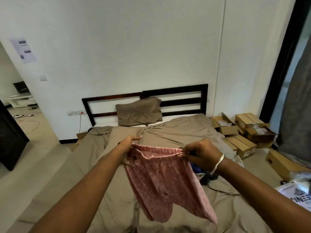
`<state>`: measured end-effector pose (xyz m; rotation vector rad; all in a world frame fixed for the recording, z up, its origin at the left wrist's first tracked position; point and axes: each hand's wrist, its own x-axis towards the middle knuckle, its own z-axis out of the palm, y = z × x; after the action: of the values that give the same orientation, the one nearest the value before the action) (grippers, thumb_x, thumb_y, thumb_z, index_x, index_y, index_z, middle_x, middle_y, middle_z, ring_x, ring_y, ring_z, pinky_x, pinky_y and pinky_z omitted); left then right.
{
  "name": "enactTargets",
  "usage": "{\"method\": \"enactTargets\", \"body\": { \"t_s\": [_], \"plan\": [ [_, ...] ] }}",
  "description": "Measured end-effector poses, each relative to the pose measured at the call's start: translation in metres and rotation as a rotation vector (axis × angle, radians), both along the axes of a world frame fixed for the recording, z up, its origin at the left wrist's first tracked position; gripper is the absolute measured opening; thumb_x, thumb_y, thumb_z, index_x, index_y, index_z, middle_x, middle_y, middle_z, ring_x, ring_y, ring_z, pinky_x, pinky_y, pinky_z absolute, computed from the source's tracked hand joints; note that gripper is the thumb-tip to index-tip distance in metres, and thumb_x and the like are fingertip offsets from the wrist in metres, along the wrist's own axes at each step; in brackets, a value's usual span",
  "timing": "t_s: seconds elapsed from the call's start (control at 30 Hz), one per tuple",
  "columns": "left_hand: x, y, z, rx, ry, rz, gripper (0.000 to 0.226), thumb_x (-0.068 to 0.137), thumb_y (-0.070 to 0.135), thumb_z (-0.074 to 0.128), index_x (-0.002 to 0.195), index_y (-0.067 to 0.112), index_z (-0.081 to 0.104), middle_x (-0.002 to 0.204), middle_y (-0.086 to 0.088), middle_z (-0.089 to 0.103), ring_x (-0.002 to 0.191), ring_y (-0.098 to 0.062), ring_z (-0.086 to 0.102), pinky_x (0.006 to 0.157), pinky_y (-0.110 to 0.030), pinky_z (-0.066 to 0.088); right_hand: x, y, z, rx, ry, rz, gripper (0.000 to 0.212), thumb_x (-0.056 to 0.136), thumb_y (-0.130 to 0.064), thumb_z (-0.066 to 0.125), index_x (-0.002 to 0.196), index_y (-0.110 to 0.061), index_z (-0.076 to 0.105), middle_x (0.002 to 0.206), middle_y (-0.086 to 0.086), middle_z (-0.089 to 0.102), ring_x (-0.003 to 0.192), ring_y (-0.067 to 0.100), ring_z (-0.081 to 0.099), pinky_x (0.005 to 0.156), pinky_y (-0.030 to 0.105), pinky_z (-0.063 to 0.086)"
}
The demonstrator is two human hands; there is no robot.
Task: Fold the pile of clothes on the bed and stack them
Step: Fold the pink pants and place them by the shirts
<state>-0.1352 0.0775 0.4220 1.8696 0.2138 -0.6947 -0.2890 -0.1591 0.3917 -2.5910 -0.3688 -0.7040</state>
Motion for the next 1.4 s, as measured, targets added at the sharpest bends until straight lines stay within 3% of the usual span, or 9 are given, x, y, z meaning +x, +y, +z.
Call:
{"method": "enactTargets", "body": {
  "t_s": [0.13, 0.27, 0.47, 0.57, 0.67, 0.9, 1.07, 1.3, 1.4],
  "plan": [
    [0.01, -0.004, -0.008, -0.079, -0.056, 0.085, 0.014, 0.077, 0.004, 0.068, 0.088, 0.001, 0.061, 0.071, -0.015, 0.059, 0.063, -0.026, 0.059, 0.056, -0.036, 0.056, 0.003, 0.028, 0.011, -0.089, -0.089, 0.013, 0.024, 0.082, -0.037, 0.075, 0.074, -0.016, 0.067, 0.065, -0.004, 0.062, 0.056, 0.01, 0.055, 0.051, 0.027, 0.047],
    [0.02, 0.012, -0.009, -0.036, -0.177, -0.017, 0.033, 0.077, -0.015, 0.054, 0.101, 0.007, 0.046, 0.067, -0.013, 0.053, 0.054, -0.019, 0.056, 0.046, -0.026, 0.051, 0.004, 0.048, 0.023, -0.149, 0.063, -0.039, 0.018, 0.078, -0.024, 0.08, 0.077, -0.015, 0.064, 0.074, -0.002, 0.064, 0.067, 0.016, 0.058, 0.062, 0.034, 0.052],
    [0.014, 0.046, 0.012, 0.204, -0.307, -0.703, 0.103, 0.078, -0.014, 0.058, 0.153, 0.042, 0.016, 0.137, -0.013, 0.043, 0.095, -0.025, 0.055, 0.056, -0.03, 0.051, 0.018, 0.069, 0.019, -0.245, 0.265, -0.168, 0.068, 0.092, -0.025, 0.064, 0.149, -0.04, 0.031, 0.115, -0.007, 0.065, 0.099, 0.014, 0.061, 0.084, 0.037, 0.054],
    [0.006, 0.051, 0.023, 0.312, -0.369, -0.987, 0.103, 0.073, -0.01, 0.062, 0.153, 0.038, 0.019, 0.145, -0.008, 0.041, 0.119, -0.028, 0.053, 0.073, -0.033, 0.059, 0.028, 0.088, 0.023, -0.281, 0.169, -0.107, 0.076, 0.095, -0.024, 0.06, 0.149, -0.053, 0.015, 0.112, -0.007, 0.059, 0.088, 0.012, 0.056, 0.074, 0.034, 0.055],
    [-0.004, 0.053, 0.03, 0.394, -0.395, -1.165, 0.092, 0.07, -0.007, 0.065, 0.146, 0.032, 0.034, 0.133, -0.002, 0.051, 0.119, -0.025, 0.055, 0.096, -0.045, 0.053, 0.035, 0.104, 0.03, -0.319, 0.083, -0.018, 0.061, 0.093, -0.034, 0.051, 0.143, -0.058, 0.024, 0.099, -0.005, 0.056, 0.076, 0.011, 0.05, 0.062, 0.031, 0.051],
    [0.002, 0.073, 0.031, 0.421, -0.47, -1.376, 0.091, 0.076, -0.008, 0.064, 0.149, 0.035, 0.03, 0.134, 0.003, 0.047, 0.118, -0.02, 0.049, 0.092, -0.034, 0.051, 0.047, 0.119, 0.035, -0.391, 0.132, 0.015, 0.03, 0.089, -0.022, 0.068, 0.118, -0.024, 0.063, 0.105, -0.001, 0.064, 0.09, 0.017, 0.062, 0.07, 0.032, 0.053],
    [0.008, 0.096, 0.016, 0.125, -0.743, -1.189, 0.056, 0.081, -0.001, 0.068, 0.127, 0.027, 0.051, 0.113, 0.012, 0.056, 0.098, 0.001, 0.06, 0.079, -0.02, 0.057, 0.051, 0.12, 0.035, -0.325, 0.194, 0.0, 0.028, 0.088, -0.017, 0.067, 0.116, -0.018, 0.064, 0.129, 0.001, 0.06, 0.109, 0.015, 0.06, 0.088, 0.031, 0.054],
    [0.026, 0.128, -0.003, 0.117, -1.132, -1.061, 0.036, 0.089, 0.001, 0.062, 0.11, 0.029, 0.072, 0.103, 0.017, 0.067, 0.097, 0.005, 0.062, 0.083, -0.017, 0.054, 0.05, 0.126, 0.033, -0.184, 0.172, -0.076, 0.015, 0.088, -0.007, 0.063, 0.102, -0.013, 0.063, 0.088, 0.006, 0.065, 0.081, 0.021, 0.061, 0.072, 0.041, 0.055],
    [0.027, 0.134, -0.003, 0.192, -1.18, -1.093, 0.028, 0.091, 0.031, 0.057, 0.112, 0.022, 0.073, 0.101, 0.01, 0.067, 0.087, -0.001, 0.06, 0.075, -0.022, 0.052, 0.053, 0.132, 0.037, -0.107, 0.116, -0.097, 0.012, 0.088, -0.008, 0.066, 0.099, -0.01, 0.064, 0.088, 0.007, 0.067, 0.08, 0.022, 0.062, 0.071, 0.039, 0.055]
  ]
}}
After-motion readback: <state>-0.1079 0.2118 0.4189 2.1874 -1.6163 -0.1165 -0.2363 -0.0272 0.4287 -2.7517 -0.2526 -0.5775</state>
